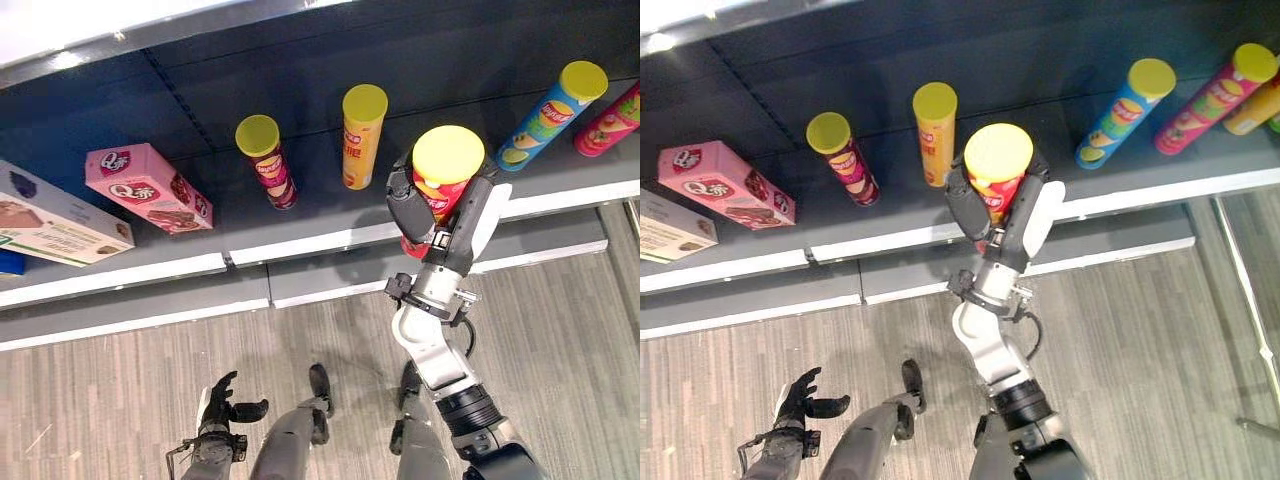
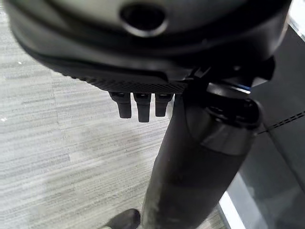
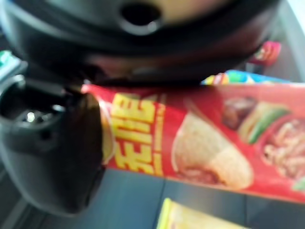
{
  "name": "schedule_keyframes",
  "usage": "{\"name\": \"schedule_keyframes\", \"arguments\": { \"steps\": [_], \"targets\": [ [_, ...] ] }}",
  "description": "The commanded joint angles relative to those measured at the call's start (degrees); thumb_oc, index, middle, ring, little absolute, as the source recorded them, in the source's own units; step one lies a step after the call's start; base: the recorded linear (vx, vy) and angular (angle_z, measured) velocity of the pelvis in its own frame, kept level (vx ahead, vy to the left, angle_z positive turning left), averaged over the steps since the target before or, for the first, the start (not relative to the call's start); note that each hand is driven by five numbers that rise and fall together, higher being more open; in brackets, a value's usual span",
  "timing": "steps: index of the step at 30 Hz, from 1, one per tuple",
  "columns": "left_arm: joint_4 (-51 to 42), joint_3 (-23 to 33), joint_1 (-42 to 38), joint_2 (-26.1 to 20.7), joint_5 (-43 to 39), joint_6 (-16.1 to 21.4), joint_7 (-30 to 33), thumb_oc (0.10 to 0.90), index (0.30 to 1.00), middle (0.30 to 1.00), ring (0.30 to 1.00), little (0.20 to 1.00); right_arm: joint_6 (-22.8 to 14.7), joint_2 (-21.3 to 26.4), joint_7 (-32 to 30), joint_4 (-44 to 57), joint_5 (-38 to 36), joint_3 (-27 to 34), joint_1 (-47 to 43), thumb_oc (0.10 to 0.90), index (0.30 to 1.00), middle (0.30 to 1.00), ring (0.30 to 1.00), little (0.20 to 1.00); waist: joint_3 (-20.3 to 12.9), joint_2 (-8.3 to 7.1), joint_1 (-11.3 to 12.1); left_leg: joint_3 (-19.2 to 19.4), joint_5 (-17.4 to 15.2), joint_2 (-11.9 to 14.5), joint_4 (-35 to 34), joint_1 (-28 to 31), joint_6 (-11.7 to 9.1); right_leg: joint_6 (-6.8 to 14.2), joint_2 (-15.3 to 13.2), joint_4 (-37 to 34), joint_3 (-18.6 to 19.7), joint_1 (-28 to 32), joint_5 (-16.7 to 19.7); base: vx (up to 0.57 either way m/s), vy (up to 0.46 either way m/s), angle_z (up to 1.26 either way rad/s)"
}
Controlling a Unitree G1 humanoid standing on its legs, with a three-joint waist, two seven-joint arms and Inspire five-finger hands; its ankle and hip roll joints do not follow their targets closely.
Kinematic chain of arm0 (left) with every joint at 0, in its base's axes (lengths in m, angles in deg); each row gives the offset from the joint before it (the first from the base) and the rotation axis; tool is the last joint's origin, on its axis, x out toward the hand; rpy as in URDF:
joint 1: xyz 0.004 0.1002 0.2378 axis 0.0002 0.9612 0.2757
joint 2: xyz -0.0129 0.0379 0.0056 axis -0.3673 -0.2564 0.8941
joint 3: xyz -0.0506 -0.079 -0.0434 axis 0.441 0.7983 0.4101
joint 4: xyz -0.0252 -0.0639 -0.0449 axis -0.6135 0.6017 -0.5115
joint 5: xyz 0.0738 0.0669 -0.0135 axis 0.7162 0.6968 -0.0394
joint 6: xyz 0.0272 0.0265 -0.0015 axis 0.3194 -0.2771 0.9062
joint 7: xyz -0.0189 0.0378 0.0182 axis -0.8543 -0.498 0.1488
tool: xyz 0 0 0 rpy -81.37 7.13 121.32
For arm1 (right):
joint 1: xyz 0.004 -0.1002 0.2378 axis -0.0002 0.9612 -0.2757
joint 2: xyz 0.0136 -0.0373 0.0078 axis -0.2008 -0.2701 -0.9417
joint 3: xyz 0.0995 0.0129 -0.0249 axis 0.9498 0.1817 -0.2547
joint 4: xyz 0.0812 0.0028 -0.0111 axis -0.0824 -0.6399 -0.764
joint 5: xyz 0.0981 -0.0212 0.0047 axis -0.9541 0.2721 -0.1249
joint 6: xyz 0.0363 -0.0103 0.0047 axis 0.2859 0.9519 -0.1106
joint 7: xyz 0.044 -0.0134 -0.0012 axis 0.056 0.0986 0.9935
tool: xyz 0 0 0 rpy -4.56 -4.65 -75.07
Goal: Put the goods on the table back onto the shelves and tidy them up.
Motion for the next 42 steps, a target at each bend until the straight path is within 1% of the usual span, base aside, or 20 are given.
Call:
{"name": "schedule_keyframes", "arguments": {
  "steps": [1,2,5,8,15,22,23,24,25,26,28,29,30,31,32,33,34,36,40,42],
  "targets": [
    [2.09,-1.42,1.2,-1.29,1.83,-0.24,1.3,0.8,0.9,0.9,0.9,0.9,-8.05,1.22,-0.02,7.33,0.97,2.22,-3.57,0.4,0.3,0.3,0.3,0.3,-0.53,1.24,0.54,-4.04,-6.46,-1.74,-5.19,8.66,-2.5,1.87,4.09,2.73,-0.22,5.68,-7.1,0.06,-0.097,-0.17],
    [4.35,-2.49,3.93,-0.78,4.64,1.37,1.07,0.8,0.9,0.9,0.9,0.9,-8.56,2.07,-0.58,6.19,1.52,2.59,-3.01,0.4,0.3,0.3,0.3,0.3,0.38,0.85,-0.59,-5.17,-5.66,-2.78,-2.99,8.83,-2.26,1.24,5.26,1.83,2.03,3.14,-6.02,-0.01,-0.095,-0.15],
    [5.16,-3.06,4.05,-0.8,5.34,1.05,0.72,0.8,0.9,0.9,0.9,0.9,-8.43,2.62,-1.9,3.24,0.95,3.54,-4.18,0.4,0.3,0.3,0.3,0.3,0.09,1.08,-0.11,-5.59,-5.87,-3.31,-2.64,8.64,-2.15,0.47,5.51,0.37,1.59,4.76,-5.99,-0.01,-0.092,0.32],
    [5.15,-2.73,4.14,-1.31,6.05,0.37,-0.51,0.8,0.9,0.9,0.9,0.9,-9.02,3.63,-1.07,3.03,0.92,4.83,-3.34,0.4,0.3,0.3,0.3,0.3,-0.81,1.18,0.9,-5.79,-5.15,-3.12,-3.78,9.1,-2.42,0.32,5.84,-0.27,0.26,6.09,-6.38,0.01,-0.15,0.49],
    [5.14,-2.38,4.61,-1.77,6.5,0.09,-0.87,0.8,0.9,0.9,0.9,0.9,-10.56,4.5,0.65,3.7,-0.37,4.48,-0.42,0.4,0.3,0.3,0.3,0.3,-1.38,1.31,0.9,-6.26,-4.71,-1.71,-2.93,9.6,-3.3,-0.63,6.38,-0.07,-0.5,7.68,-8.07,0.02,-0.16,0.0],
    [5.4,-1.86,5.54,-0.91,5.57,0.18,-0.8,0.8,0.9,0.9,0.9,0.9,-12.25,5.82,2.23,4.02,-2.01,3.68,2.8,0.4,0.3,0.3,0.3,0.3,-0.79,1.15,0.44,-6.05,-6.0,0.4,5.57,8.88,-4.8,-2.55,7.01,-0.27,-1.33,10.86,-9.6,0.05,-0.15,0.09],
    [4.99,-1.66,6.06,-0.67,4.97,0.33,-0.85,0.8,0.9,0.9,0.9,0.9,-12.55,6.25,2.53,3.79,-2.47,3.92,4.08,0.4,0.3,0.3,0.3,0.3,-0.85,1.6,0.73,-7.46,-6.32,1.1,11.0,7.17,-5.92,-2.9,7.5,-0.43,-1.03,12.44,-10.96,0.02,-0.091,0.2],
    [4.92,-1.66,6.07,-0.62,4.95,0.33,-0.83,0.8,0.9,0.9,0.9,0.9,-12.58,6.31,2.54,3.85,-2.48,3.9,4.09,0.4,0.3,0.3,0.3,0.3,-0.56,1.28,0.52,-6.68,-4.74,1.07,11.17,6.38,-5.56,-3.33,7.18,-0.51,-1.48,11.79,-9.78,0.13,-0.112,0.14],
    [4.82,-1.66,6.27,-0.53,4.77,0.31,-0.88,0.8,0.9,0.9,0.9,0.9,-12.79,6.5,2.66,3.58,-2.82,3.98,4.51,0.4,0.3,0.3,0.3,0.3,-0.77,1.75,0.83,-8.23,-5.35,1.32,13.84,5.63,-6.5,-3.29,7.56,-0.59,-1.23,12.93,-11.18,-0.07,-0.086,0.22],
    [4.73,-1.67,6.51,-0.2,4.7,0.45,-0.71,0.8,0.9,0.9,0.9,0.9,-13.12,6.6,2.66,3.35,-3.11,4.12,5.31,0.4,0.3,0.3,0.3,0.3,-0.44,1.5,0.91,-8.13,-2.78,1.02,15.06,3.91,-6.25,-3.83,6.78,-0.89,-1.84,12.82,-10.16,0.08,-0.081,0.13],
    [5.28,-2.15,7.33,0.3,4.99,0.45,-0.78,0.8,0.9,0.9,0.9,0.9,-13.81,6.8,2.78,3.1,-3.28,4.16,6.84,0.4,0.3,0.3,0.3,0.3,-0.89,1.71,1.48,-9.6,-3.94,-0.41,12.41,1.65,-5.67,-3.12,5.56,-1.85,-2.04,14.49,-10.91,0.08,-0.011,0.29],
    [5.29,-2.26,7.47,0.24,5.36,0.39,-0.99,0.8,0.9,0.9,0.9,0.9,-13.78,7.21,2.95,3.34,-3.22,4.33,7.39,0.4,0.3,0.3,0.3,0.3,-1.26,1.9,1.8,-10.32,-3.08,-1.24,9.99,0.91,-5.54,-2.85,5.43,-2.22,-1.86,15.01,-11.13,0.14,0.083,0.35],
    [5.19,-2.17,7.51,0.22,5.54,0.39,-1.25,0.8,0.9,0.9,0.9,0.9,-13.76,7.35,3.25,3.47,-3.24,4.26,7.63,0.4,0.3,0.3,0.3,0.3,-1.42,2.39,2.24,-11.35,-1.22,-1.93,7.86,-0.38,-5.82,-2.86,5.75,-2.3,-1.48,15.45,-11.42,0.14,0.117,0.21],
    [5.26,-2.01,7.29,0.22,5.89,0.04,-1.33,0.8,0.9,0.9,0.9,0.9,-13.11,7.83,3.45,3.08,-3.03,4.25,7.74,0.4,0.3,0.3,0.3,0.3,-1.4,3.21,2.92,-12.4,1.96,-2.44,5.02,-2.1,-6.6,-3.05,6.28,-1.93,-1.34,15.73,-11.99,0.17,0.14,0.18],
    [5.01,-1.75,7.88,0.1,5.84,0.34,-2.1,0.8,0.9,0.9,0.9,0.9,-12.96,7.7,3.75,3.11,-2.81,3.91,8.67,0.4,0.3,0.3,0.3,0.3,-2.12,3.84,3.23,-12.86,2.91,-2.36,-0.97,-0.46,-7.02,-2.99,7.14,-1.63,-0.46,16.12,-13.14,0.13,0.098,0.21],
    [4.99,-1.76,7.93,0.09,5.84,0.34,-2.1,0.8,0.9,0.9,0.9,0.9,-12.95,7.7,3.76,3.14,-2.8,3.91,8.73,0.4,0.3,0.3,0.3,0.3,-2.05,3.76,3.26,-12.77,3.12,-2.44,-1.41,-0.12,-7.01,-2.98,7.06,-1.61,-0.38,16.22,-13.16,0.18,0.081,0.11],
    [5.67,-1.77,8.16,0.14,6.17,0.14,-2.2,0.8,0.9,0.9,0.9,0.9,-12.91,7.02,3.74,3.25,-2.48,3.49,9.12,0.4,0.3,0.3,0.3,0.3,-2.78,4.18,3.19,-12.32,4.01,-2.13,-4.52,2.46,-6.78,-2.95,7.81,-1.5,-0.24,16.97,-13.61,0.2,0.087,-0.38],
    [5.94,-1.68,8.8,0.55,6.91,0.3,-1.84,0.8,0.9,0.9,0.9,0.9,-12.92,6.86,4.24,2.5,-3.8,3.93,10.28,0.4,0.3,0.3,0.3,0.3,-4.32,5.2,2.96,-11.4,5.86,-3.05,-7.72,5.15,-6.42,-3.07,7.65,-1.44,-0.27,17.25,-14.31,0.23,0.132,-0.72],
    [5.26,-1.56,8.88,0.95,6.41,0.28,-1.57,0.8,0.9,0.9,0.9,0.9,-11.69,7.17,5.37,2.92,-4.06,3.96,9.87,0.4,0.3,0.3,0.3,0.3,-5.09,6.04,2.8,-9.54,6.58,-3.21,-11.14,8.1,-6.02,-2.64,6.87,-0.97,0.46,16.67,-14.14,0.09,0.121,-0.18],
    [4.27,-1.18,8.99,0.9,5.32,0.64,-1.72,0.8,0.9,0.9,0.9,0.9,-10.49,6.91,4.98,2.22,-3.15,3.73,7.96,0.4,0.3,0.3,0.3,0.3,-5.17,6.62,3.16,-7.78,5.48,-3.74,-12.47,10.79,-5.04,-1.88,5.83,0.6,0.56,16.66,-14.41,0.08,0.166,-0.26]
  ]
}}
